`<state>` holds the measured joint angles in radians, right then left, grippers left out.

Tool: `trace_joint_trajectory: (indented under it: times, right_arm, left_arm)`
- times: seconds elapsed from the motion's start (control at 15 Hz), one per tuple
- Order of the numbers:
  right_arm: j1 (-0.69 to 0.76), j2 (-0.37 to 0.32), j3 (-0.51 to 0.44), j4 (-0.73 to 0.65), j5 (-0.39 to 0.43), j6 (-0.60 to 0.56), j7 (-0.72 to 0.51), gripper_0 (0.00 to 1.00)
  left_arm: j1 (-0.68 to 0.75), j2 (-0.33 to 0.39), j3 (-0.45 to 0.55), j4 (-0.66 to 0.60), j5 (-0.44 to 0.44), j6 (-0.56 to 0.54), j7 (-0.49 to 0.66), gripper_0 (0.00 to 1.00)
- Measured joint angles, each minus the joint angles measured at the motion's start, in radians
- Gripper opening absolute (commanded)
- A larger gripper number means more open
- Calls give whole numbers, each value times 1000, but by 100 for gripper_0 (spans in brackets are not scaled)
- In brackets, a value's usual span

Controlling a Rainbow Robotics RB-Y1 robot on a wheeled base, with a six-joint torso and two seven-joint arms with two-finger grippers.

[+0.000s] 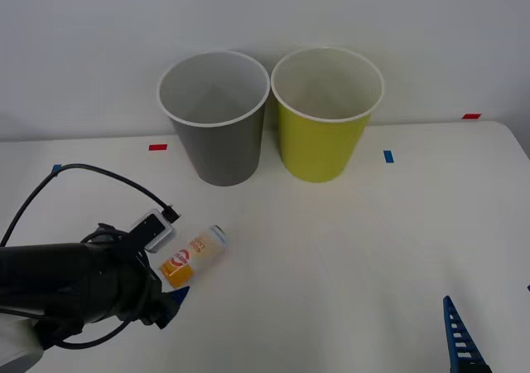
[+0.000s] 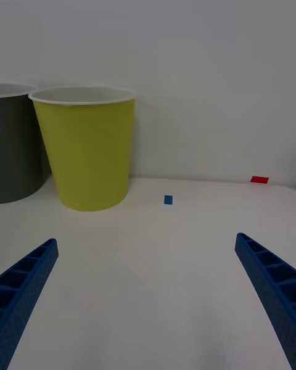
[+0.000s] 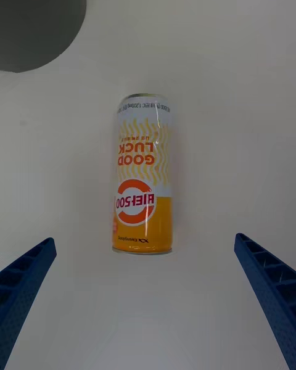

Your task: Put cans in the gray bin and PET bottles in the light green bin.

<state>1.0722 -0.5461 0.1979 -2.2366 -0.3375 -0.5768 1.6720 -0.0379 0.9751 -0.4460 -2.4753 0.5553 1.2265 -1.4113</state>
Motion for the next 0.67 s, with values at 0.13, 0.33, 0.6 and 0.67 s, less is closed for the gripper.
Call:
trace_joint_trajectory:
  times: [0.13,0.33,0.6,0.67]
  right_arm:
    - [0,0,0,0,0,0,0,100]
    - [0,0,0,0,0,0,0,100]
    - [0,0,0,0,0,0,0,100]
    - [0,0,0,0,0,0,0,100]
  left_arm:
    - [-3,-31,1,0,-2,18,-4,100]
    - [-23,-42,1,20,-4,22,-10,100]
    - [-114,-98,-26,88,2,66,-27,100]
    - [-138,-117,-36,97,2,96,-28,100]
